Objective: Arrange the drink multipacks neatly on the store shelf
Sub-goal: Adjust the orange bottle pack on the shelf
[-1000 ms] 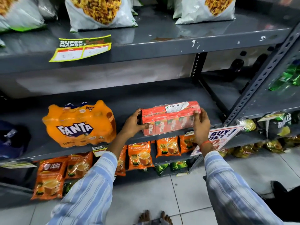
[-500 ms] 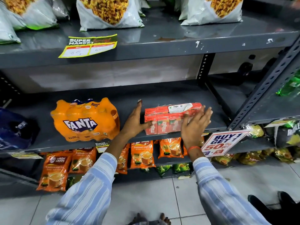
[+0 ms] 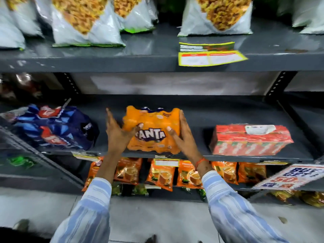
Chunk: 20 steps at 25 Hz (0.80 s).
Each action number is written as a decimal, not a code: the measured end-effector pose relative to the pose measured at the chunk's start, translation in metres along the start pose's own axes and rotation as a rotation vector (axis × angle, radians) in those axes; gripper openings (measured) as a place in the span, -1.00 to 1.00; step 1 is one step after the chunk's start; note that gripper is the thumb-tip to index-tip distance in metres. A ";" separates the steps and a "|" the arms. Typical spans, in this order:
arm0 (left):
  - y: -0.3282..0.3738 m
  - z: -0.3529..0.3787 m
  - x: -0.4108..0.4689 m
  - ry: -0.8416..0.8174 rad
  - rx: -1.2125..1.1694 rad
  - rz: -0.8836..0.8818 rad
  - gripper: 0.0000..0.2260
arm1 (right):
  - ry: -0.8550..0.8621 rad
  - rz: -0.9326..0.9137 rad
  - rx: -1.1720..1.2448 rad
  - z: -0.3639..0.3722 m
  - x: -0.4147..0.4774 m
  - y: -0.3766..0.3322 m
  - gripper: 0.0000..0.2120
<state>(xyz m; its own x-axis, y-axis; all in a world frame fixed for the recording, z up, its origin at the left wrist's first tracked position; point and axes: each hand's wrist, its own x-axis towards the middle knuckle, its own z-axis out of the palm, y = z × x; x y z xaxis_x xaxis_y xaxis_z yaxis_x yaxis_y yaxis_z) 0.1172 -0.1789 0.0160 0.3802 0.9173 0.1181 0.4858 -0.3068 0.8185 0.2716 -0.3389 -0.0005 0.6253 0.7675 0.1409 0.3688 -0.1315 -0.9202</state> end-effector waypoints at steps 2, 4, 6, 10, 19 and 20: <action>-0.016 -0.005 0.012 -0.188 -0.053 -0.046 -0.12 | 0.094 0.039 0.030 0.018 0.009 -0.005 -0.30; -0.024 0.003 0.011 -0.200 -0.071 0.017 -0.26 | 0.173 0.067 0.034 0.025 0.013 -0.005 -0.32; -0.027 0.007 0.008 -0.188 -0.125 0.035 -0.23 | 0.194 0.085 0.063 0.030 0.014 -0.003 -0.34; -0.029 0.008 0.006 -0.179 -0.126 0.077 -0.18 | 0.218 0.090 0.113 0.030 0.017 -0.005 -0.39; -0.021 -0.001 0.005 -0.231 -0.071 0.073 -0.11 | 0.340 0.110 0.040 0.039 0.015 -0.008 -0.35; -0.020 -0.006 0.002 -0.223 -0.050 0.095 -0.06 | 0.437 0.075 -0.051 0.043 0.016 -0.014 -0.33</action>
<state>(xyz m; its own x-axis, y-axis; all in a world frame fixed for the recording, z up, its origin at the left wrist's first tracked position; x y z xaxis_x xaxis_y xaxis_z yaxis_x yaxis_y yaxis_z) 0.1036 -0.1688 0.0031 0.5890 0.8048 0.0734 0.4025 -0.3708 0.8370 0.2467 -0.2977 -0.0009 0.8798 0.4186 0.2253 0.3373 -0.2158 -0.9163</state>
